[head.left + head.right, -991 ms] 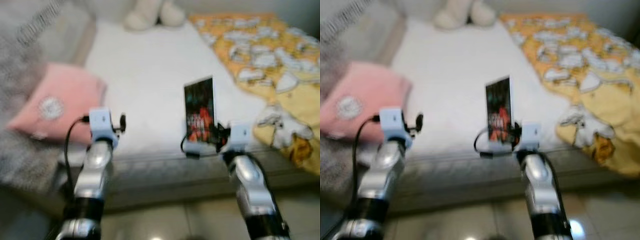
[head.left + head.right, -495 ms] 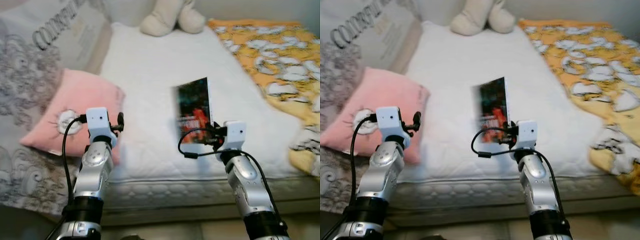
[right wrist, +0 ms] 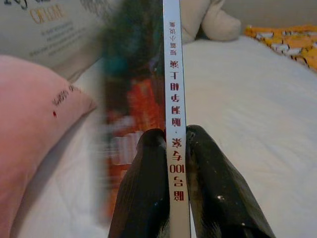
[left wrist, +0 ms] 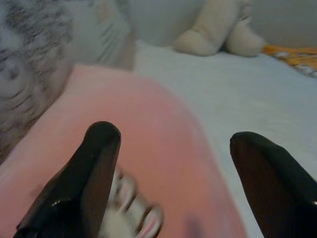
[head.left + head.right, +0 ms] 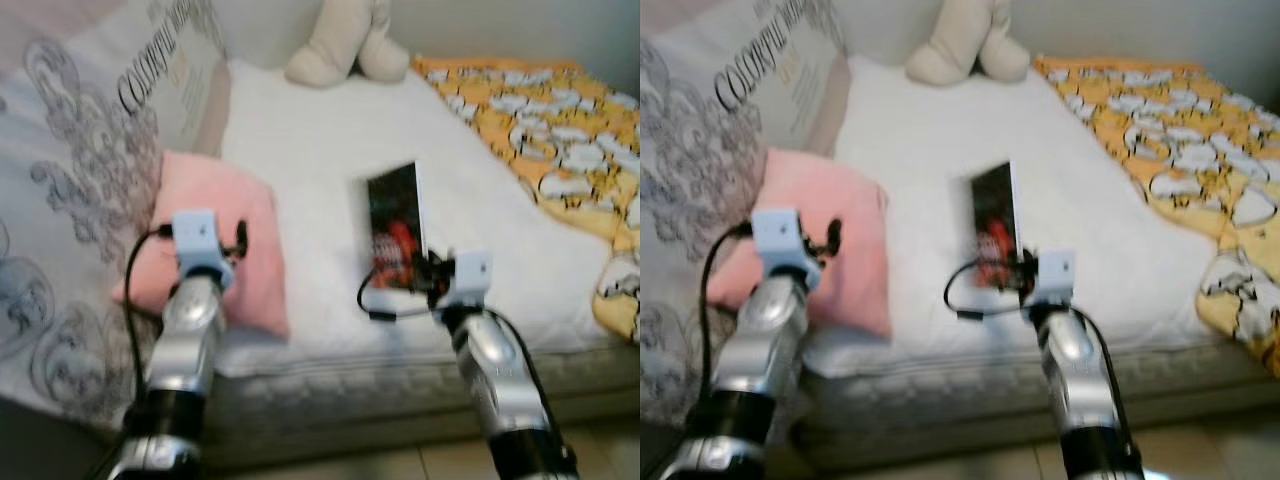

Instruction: Clean up the room

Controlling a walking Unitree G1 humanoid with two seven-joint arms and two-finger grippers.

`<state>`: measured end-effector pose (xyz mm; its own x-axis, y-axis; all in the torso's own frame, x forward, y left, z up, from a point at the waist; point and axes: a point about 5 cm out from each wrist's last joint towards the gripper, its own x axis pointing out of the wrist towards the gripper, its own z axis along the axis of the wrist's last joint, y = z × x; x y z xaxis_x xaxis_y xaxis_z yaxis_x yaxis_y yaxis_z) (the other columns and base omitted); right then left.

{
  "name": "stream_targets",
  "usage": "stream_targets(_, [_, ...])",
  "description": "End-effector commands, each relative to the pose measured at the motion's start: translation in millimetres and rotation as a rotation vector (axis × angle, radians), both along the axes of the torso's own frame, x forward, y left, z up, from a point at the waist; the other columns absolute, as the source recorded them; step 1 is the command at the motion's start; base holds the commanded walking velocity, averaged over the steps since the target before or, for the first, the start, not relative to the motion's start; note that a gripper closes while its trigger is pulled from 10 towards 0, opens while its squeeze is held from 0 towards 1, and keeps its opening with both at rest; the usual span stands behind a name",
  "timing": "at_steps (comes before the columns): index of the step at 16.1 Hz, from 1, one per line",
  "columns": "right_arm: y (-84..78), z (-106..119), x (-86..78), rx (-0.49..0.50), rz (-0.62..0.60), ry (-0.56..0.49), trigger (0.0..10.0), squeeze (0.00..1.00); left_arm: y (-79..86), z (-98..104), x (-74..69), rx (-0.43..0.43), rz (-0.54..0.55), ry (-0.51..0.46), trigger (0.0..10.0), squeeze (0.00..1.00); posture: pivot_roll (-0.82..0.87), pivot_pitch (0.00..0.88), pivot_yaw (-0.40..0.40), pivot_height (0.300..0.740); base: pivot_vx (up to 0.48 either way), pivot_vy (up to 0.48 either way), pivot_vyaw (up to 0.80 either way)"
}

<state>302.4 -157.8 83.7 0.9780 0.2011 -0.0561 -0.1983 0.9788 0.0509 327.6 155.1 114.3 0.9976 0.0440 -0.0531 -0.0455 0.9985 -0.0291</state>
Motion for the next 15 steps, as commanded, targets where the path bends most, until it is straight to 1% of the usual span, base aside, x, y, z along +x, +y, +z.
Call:
stream_targets(1, [-12.0,12,4.0,-0.001,-0.039,-0.054,0.0,0.00,-12.2,4,2.1,0.020,-0.040,-0.012,10.0,0.00,-0.03,0.000,-0.006,0.740,0.000,0.000,0.00])
stream_targets(3, [-13.9,14,5.1,-0.002,-0.046,-0.060,0.0,0.00,-12.5,5,1.7,0.020,-0.046,-0.022,10.0,0.00,-0.03,0.000,-0.007,0.740,0.000,0.000,0.00])
stream_targets(6, [-10.7,11,4.1,-0.001,-0.041,-0.053,0.0,0.00,-12.2,5,-0.6,-0.022,-0.031,-0.029,10.0,0.00,-0.03,0.000,-0.012,0.740,0.000,0.000,0.00])
stream_targets(7, [-8.6,11,4.5,0.000,-0.034,-0.052,0.0,0.00,-11.7,5,-1.6,-0.032,-0.022,-0.024,10.0,0.00,-0.02,0.000,-0.016,0.740,0.428,0.000,0.00])
stream_targets(10, [-8.6,13,7.4,0.004,-0.027,-0.053,0.0,0.00,-12.1,5,-2.1,-0.019,-0.032,-0.029,10.0,0.00,-0.02,0.000,-0.021,0.740,0.431,0.000,0.00])
stream_targets(12, [-6.9,16,13.4,0.061,-0.027,-0.057,0.0,0.00,-13.9,7,-2.2,-0.013,-0.045,-0.034,10.0,0.00,-0.01,0.000,-0.022,0.740,0.458,0.000,0.00])
stream_targets(13, [-4.5,18,17.9,0.082,-0.023,-0.051,0.0,0.03,-14.8,8,-2.6,-0.007,-0.050,-0.045,10.0,0.00,0.00,0.000,-0.022,0.740,0.480,0.000,0.00])
stream_targets(14, [2.1,23,27.4,0.129,-0.013,-0.049,0.0,0.04,-15.4,10,-3.2,0.004,-0.057,-0.054,10.0,0.00,0.01,0.000,-0.015,0.740,0.000,0.000,0.00])
stream_targets(15, [11.0,30,36.2,0.156,0.016,-0.053,0.0,0.02,-14.3,12,-4.2,0.004,-0.058,-0.057,10.0,0.00,0.02,0.000,-0.009,0.740,0.000,0.000,0.00])
